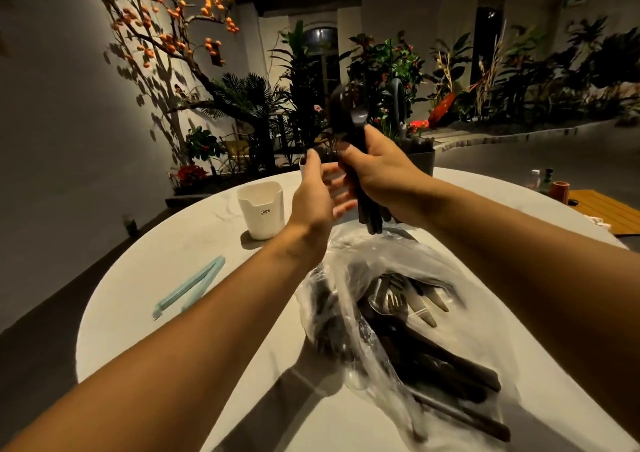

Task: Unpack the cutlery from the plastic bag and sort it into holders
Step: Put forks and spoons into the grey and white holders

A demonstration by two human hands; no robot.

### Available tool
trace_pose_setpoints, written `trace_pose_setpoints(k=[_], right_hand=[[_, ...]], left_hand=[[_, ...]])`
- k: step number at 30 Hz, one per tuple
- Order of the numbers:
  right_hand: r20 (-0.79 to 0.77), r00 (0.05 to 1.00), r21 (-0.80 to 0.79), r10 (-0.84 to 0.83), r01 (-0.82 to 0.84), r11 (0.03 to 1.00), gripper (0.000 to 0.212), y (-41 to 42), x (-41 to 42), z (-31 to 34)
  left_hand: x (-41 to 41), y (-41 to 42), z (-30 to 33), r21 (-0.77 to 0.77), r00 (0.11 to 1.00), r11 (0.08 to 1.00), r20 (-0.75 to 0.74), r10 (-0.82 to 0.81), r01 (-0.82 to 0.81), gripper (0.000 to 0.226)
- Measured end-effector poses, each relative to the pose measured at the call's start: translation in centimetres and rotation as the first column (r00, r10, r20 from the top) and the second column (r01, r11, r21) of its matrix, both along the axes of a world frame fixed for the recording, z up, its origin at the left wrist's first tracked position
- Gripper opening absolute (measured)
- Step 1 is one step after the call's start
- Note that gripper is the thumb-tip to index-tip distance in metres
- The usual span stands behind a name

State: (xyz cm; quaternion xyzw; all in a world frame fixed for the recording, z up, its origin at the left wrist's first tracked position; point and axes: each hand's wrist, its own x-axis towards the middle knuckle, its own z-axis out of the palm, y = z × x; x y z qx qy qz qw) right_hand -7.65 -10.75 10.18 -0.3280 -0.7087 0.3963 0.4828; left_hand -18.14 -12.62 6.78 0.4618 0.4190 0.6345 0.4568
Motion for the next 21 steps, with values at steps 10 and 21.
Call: trace_pose_setpoints(k=[10, 21], right_hand=[[-0.126, 0.988, -0.131, 0.086, -0.102, 0.986, 0.026, 2.8, -0.3, -8.7], [0.294, 0.954, -0.057, 0.062, -0.047, 0.997, 0.047, 2.2, 0.8, -12.9]], left_hand=[[-0.4, 1.7, -6.8, 0.109, 0.993, 0.991, -0.090, -0.069, 0.079, 0.045], [-1.1, 2.7, -10.0, 0.022, 0.979, 0.999, -0.200, -0.033, 0.039, 0.028]])
